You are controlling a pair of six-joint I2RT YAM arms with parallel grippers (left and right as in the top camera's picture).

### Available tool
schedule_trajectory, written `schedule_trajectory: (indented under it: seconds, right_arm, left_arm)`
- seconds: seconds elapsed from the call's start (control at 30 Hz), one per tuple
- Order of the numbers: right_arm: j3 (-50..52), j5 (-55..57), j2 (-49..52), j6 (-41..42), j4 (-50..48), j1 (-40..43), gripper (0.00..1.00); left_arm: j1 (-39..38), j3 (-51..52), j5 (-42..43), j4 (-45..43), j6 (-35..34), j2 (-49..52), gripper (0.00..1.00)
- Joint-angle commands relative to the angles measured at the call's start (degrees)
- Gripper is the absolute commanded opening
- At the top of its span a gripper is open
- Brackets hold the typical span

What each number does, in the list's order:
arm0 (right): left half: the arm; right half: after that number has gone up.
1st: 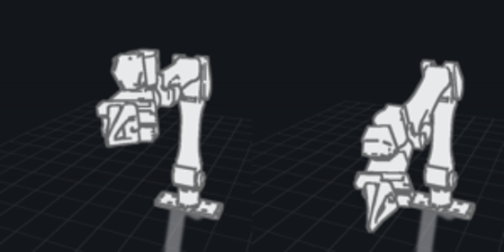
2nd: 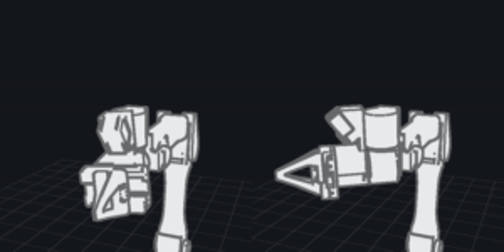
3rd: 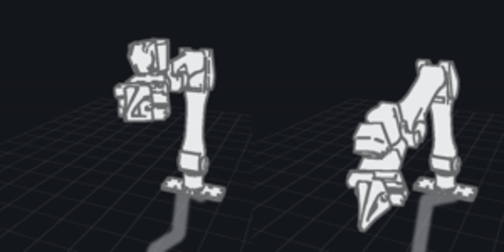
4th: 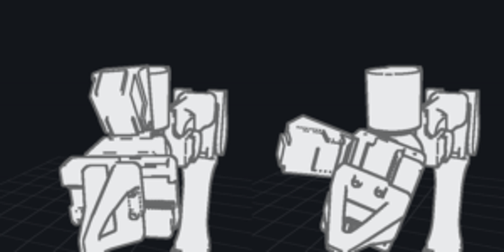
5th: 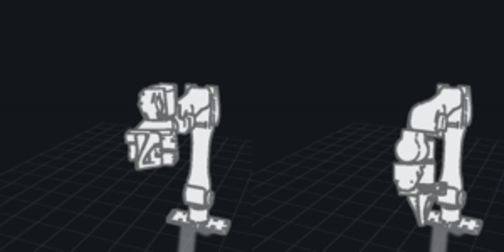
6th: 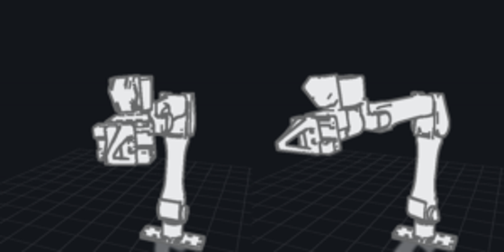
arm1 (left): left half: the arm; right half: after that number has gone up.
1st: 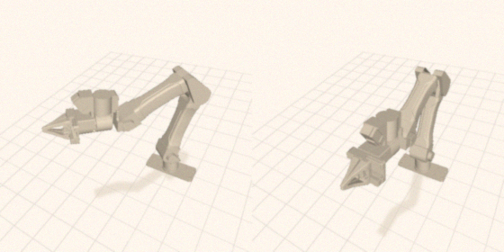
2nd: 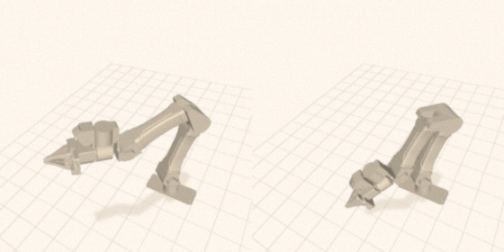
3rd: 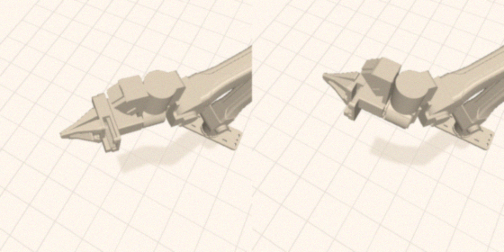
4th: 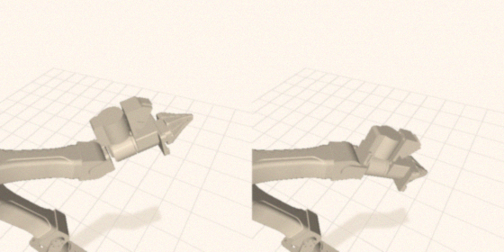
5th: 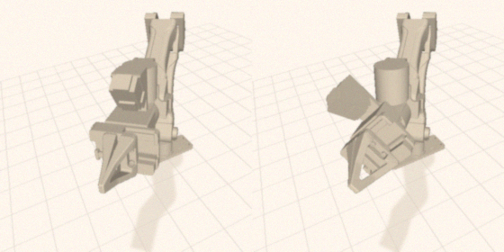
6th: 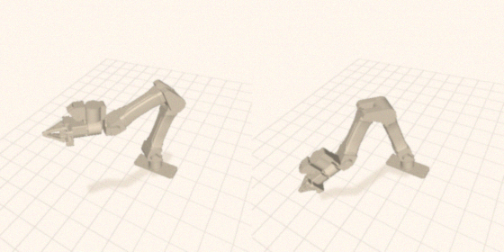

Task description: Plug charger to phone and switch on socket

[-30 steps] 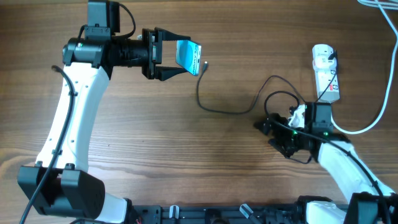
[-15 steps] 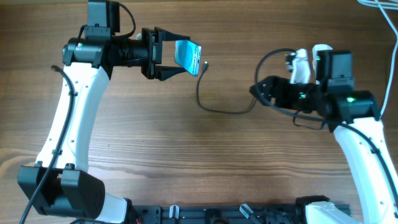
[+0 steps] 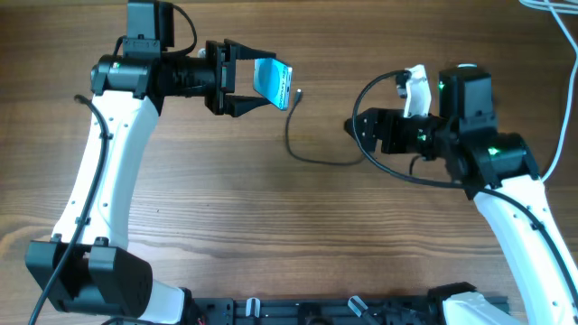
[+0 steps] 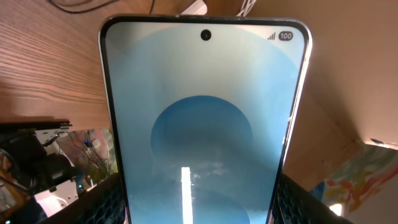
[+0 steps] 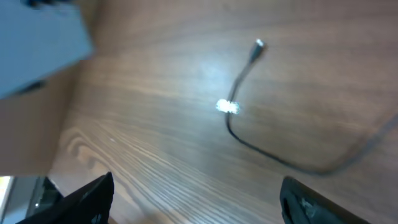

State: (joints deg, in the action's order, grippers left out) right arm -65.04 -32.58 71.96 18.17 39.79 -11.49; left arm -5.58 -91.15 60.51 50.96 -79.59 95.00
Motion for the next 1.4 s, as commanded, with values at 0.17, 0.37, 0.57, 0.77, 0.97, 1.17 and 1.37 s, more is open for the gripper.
schedule_trajectory:
  seconds: [0.17, 0.37, 0.57, 0.77, 0.97, 1.17, 1.37]
  right_arm:
    - [-1.4, 8.2, -1.9, 7.8, -11.5, -12.2, 0.86]
    - [-1.3, 10.3, 3.8, 15.5, -19.1, -16.7, 0.85]
    - [-1.3, 7.1, 10.9, 16.9, -24.8, -17.2, 0.82]
    - [-1.3, 7.5, 15.9, 18.1, -32.7, -20.8, 0.78]
    - [-1.3, 7.7, 20.4, 20.9, -38.3, -22.7, 0.61]
    - [-1.3, 7.7, 21.5, 22.4, -40.6, -23.5, 0.48]
    - [-1.3, 8.2, 21.5, 24.0, -40.7, -23.5, 0.39]
  left_arm:
    - [-2.3, -1.5, -15.8, 0.8, 4.4, -1.6, 0.43]
    - [-6.5, -1.5, -35.6, 4.2, 4.4, -1.6, 0.44]
    - [-7.7, -1.5, -36.0, 6.2, 4.3, -1.6, 0.44]
    - [-7.7, -1.5, -35.9, 8.1, 4.3, -1.6, 0.44]
    - [-7.7, -1.5, -35.5, 9.0, 4.3, -1.6, 0.45]
    - [-7.7, -1.5, -35.5, 9.4, 4.3, -1.6, 0.45]
    - [-7.7, -1.5, -35.5, 9.4, 4.3, -1.6, 0.45]
